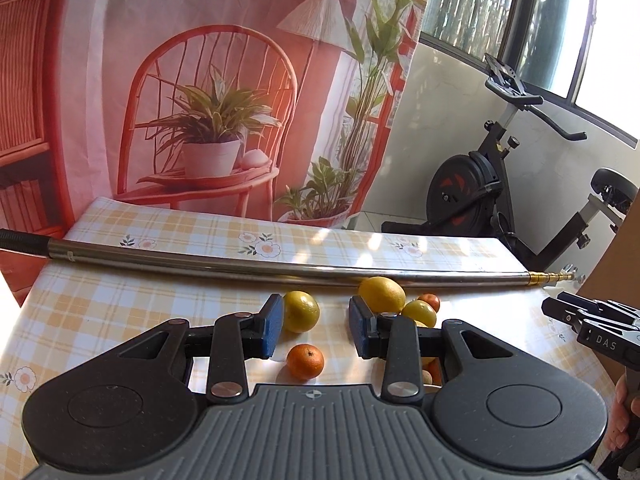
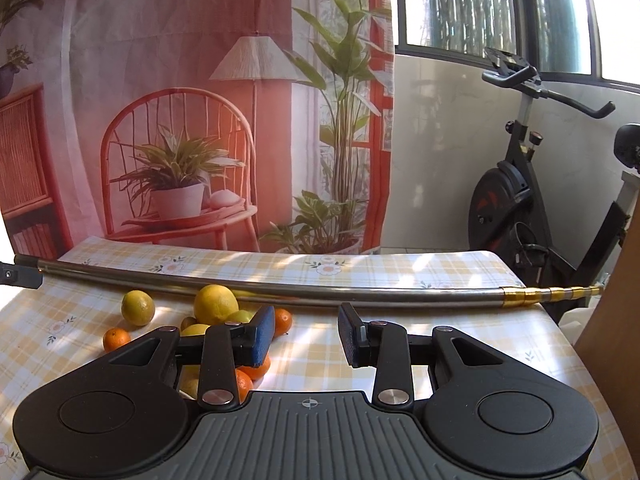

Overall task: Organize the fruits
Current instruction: 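Move the left gripper to the fruit pile and grasp another kiwi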

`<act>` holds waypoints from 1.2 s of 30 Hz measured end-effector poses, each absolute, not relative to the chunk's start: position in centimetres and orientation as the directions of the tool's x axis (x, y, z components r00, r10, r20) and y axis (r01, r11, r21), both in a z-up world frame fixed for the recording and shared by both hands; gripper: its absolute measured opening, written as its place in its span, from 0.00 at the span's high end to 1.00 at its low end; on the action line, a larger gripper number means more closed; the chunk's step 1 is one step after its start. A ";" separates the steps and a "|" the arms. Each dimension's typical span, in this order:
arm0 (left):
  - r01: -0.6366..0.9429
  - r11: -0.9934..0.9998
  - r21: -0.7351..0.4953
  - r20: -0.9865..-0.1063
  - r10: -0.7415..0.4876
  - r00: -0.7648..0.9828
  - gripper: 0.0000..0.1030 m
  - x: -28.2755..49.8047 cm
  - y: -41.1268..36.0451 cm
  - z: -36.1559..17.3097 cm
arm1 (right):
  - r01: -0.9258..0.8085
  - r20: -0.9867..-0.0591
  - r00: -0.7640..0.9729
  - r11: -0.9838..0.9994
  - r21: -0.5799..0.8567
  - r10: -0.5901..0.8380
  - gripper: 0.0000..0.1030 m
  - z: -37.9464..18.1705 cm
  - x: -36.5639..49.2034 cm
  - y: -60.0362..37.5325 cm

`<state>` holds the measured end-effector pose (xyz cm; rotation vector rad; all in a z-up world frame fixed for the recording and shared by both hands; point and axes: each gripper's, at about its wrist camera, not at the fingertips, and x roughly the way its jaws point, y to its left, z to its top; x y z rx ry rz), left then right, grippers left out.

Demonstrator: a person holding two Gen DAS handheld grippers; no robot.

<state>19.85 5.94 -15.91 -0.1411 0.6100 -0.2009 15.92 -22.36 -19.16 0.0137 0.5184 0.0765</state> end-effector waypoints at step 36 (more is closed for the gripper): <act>0.327 0.924 -0.199 -0.785 -0.350 0.511 0.67 34.2 -2.5 -27.4 | -0.030 -0.616 0.778 0.986 0.163 0.126 0.69 -25.7 22.0 -24.9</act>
